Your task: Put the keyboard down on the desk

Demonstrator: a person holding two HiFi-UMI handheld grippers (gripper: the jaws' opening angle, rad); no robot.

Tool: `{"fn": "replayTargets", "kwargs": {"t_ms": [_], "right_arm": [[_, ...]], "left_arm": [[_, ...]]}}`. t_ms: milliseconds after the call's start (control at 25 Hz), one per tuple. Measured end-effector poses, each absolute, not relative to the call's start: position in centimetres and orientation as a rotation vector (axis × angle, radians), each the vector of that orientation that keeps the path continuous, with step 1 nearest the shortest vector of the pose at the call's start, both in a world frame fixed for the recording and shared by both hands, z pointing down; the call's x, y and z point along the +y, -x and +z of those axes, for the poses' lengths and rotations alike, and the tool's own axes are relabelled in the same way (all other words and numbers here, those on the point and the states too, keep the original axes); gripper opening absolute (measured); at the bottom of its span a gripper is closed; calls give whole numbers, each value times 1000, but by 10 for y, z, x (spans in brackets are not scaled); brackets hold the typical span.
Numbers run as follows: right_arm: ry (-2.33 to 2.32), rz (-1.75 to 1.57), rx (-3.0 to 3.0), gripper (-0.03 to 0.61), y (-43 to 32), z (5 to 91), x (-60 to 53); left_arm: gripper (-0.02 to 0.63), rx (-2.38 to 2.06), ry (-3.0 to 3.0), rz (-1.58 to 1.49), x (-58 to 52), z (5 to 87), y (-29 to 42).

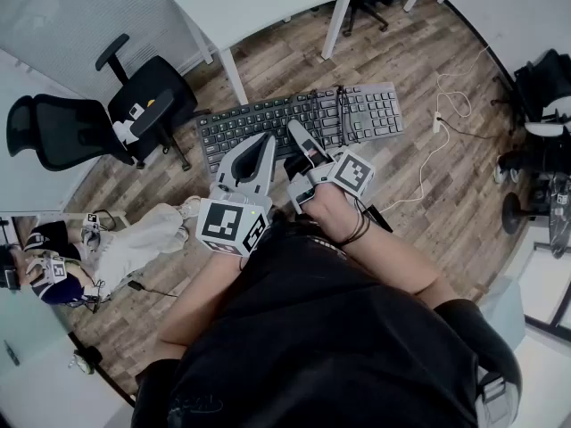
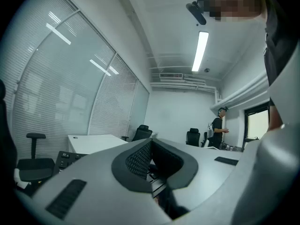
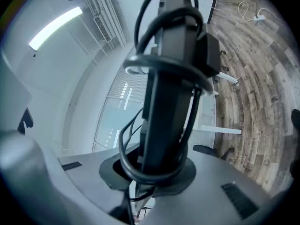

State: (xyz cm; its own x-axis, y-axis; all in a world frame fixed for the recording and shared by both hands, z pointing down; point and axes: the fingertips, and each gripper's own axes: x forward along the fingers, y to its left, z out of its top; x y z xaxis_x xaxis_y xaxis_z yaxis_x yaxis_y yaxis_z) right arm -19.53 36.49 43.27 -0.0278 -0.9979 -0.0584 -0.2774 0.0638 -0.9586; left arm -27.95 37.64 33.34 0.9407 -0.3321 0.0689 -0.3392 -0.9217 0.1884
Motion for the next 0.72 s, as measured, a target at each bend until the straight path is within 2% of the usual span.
{"fn": "replayTargets", "kwargs": {"t_ms": [720], "right_arm": [[1337,-1030,1505,88,206,426,371]], "left_arm": [[15,-509,-2882,53,387,332,281]]}}
